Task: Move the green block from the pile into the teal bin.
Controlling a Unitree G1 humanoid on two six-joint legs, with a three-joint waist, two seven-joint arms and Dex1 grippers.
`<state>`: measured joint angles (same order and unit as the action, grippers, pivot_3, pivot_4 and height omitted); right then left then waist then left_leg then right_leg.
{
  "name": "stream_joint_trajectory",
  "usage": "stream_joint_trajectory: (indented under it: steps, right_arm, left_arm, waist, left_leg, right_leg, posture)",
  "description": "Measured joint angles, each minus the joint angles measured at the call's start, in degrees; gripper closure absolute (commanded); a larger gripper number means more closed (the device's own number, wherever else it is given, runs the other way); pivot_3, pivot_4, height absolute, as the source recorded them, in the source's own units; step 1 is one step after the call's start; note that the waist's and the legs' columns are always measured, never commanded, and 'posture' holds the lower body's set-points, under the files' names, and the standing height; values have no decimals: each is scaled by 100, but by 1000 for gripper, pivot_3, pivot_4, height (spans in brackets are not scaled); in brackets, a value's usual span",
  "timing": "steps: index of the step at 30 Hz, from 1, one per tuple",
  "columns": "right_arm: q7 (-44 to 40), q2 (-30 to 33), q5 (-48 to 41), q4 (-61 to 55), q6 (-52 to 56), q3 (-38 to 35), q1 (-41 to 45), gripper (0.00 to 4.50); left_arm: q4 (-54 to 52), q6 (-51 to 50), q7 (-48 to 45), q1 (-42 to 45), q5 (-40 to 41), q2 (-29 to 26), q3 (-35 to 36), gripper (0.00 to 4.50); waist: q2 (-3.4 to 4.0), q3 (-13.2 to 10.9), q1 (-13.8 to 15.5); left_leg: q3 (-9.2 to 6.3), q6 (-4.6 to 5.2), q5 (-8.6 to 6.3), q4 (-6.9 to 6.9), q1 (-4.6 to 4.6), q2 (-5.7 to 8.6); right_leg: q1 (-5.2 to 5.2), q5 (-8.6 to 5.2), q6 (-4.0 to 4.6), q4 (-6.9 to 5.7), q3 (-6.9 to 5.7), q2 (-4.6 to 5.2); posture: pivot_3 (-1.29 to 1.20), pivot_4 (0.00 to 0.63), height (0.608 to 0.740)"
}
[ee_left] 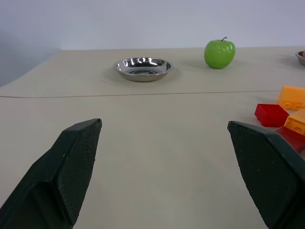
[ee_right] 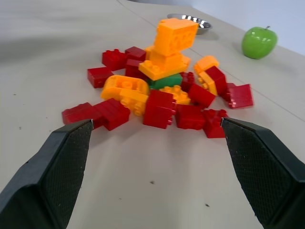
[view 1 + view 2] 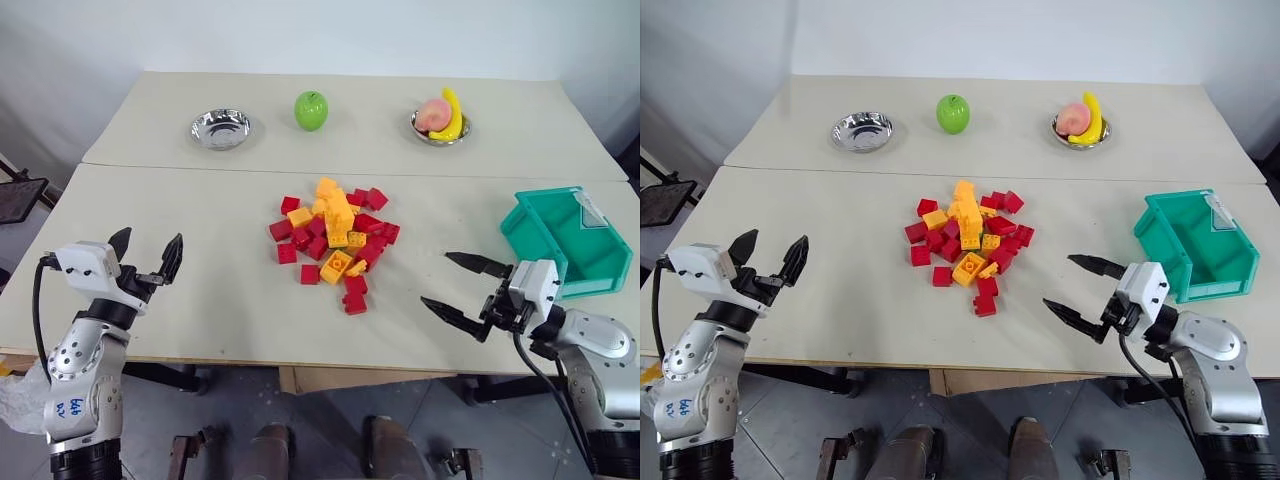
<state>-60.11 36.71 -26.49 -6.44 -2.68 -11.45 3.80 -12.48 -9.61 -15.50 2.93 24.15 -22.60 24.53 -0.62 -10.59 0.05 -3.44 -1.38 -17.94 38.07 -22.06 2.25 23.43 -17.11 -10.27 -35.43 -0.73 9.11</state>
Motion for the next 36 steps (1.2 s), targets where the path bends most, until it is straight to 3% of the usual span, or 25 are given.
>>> stream_joint_trajectory:
  steps: [5, 9, 10, 12, 15, 18, 21, 23, 25, 29, 36]
  right_arm:
    - [-47, -5, 0, 19, 3, 12, 45, 33]
    - [-90, -5, 0, 36, 37, 168, 196, 33]
    - [-106, -5, 0, 35, 41, 194, 225, 209]
    - [-170, 4, -4, 39, 63, 207, 238, 632]
    - [-362, 108, -64, 133, 181, 214, 301, 1601]
    - [-494, 115, -204, 131, 435, 291, 480, 2578]
    - [-434, 113, -466, -179, 1400, 748, 885, 3628]
    - [-406, 105, -166, -317, 1830, 1439, 1305, 4389]
    - [-314, 8, 82, -322, 2020, 1810, 1531, 4460]
    - [482, -1071, 776, 38, 2469, 2677, 2460, 4460]
    - [1442, -2104, 1747, 1404, 2308, 3123, 3659, 4460]
  left_arm:
    - [1, -46, -84, 2, 78, -17, 6, 0]
    - [-12, -69, -948, -2, 449, -317, -160, 0]
    - [-39, -92, -1160, 1, 501, -431, -226, 0]
    - [-50, -124, -1654, 6, 535, -694, -383, 0]
    - [-30, -98, -2715, 42, 516, -1308, -823, 0]
    - [-22, -11, -3374, 109, 510, -1576, -1087, 0]
    - [8, -20, -3706, 157, 513, -1616, -1239, 0]
    - [58, -21, -3801, 220, 501, -1616, -1283, 0]
    - [107, -11, -3834, 266, 485, -1615, -1315, 0]
    - [210, 106, -3918, 175, 373, -1566, -1393, 0]
    - [187, 232, -3654, -174, 255, -1390, -1311, 0]
  waist:
    - [0, 0, 3]
    - [0, 0, -9]
    - [1, 0, -8]
    - [0, 0, -8]
    - [0, 0, -9]
    - [1, 0, -13]
    - [1, 0, -64]
    - [1, 0, -74]
    - [1, 0, -54]
    - [1, 0, -92]
    - [0, 0, -95]
  left_leg:
    - [0, 0, 0, 0, 0, 0]
    - [0, -1, 0, 1, 0, -2]
    - [0, -1, 0, 0, 0, -2]
    - [0, -1, 0, -1, -1, -1]
    - [1, 0, -1, -1, 0, -1]
    - [0, 0, -1, -1, 0, -3]
    - [-15, -6, -2, -4, 0, -19]
    - [-23, -10, -4, -2, 0, -25]
    - [-24, -10, -5, -2, -1, -24]
    - [-41, -14, -3, -4, -4, -25]
    - [-53, -16, -4, -3, -8, -23]
  right_leg:
    - [0, 0, 0, 0, 0, 0]
    - [1, 0, 1, 0, -1, -1]
    - [0, 0, 1, 0, -1, 0]
    - [0, 0, 1, 0, -1, 0]
    - [-1, 0, 1, 2, -1, 0]
    - [0, 1, 2, 4, -1, 0]
    - [5, 4, 10, 3, 0, -17]
    - [5, 4, 12, 2, -1, -24]
    - [6, 4, 12, 2, -1, -24]
    - [19, 5, 14, -6, 3, -25]
    - [18, 8, 20, -7, -7, -26]
  posture:
    - [0, 150, 740]
    - [0, 150, 740]
    - [0, 150, 740]
    - [0, 150, 740]
    - [0, 150, 740]
    - [0, 150, 740]
    - [0, 150, 740]
    - [0, 150, 740]
    - [0, 150, 740]
    - [0, 150, 740]
    - [0, 150, 740]
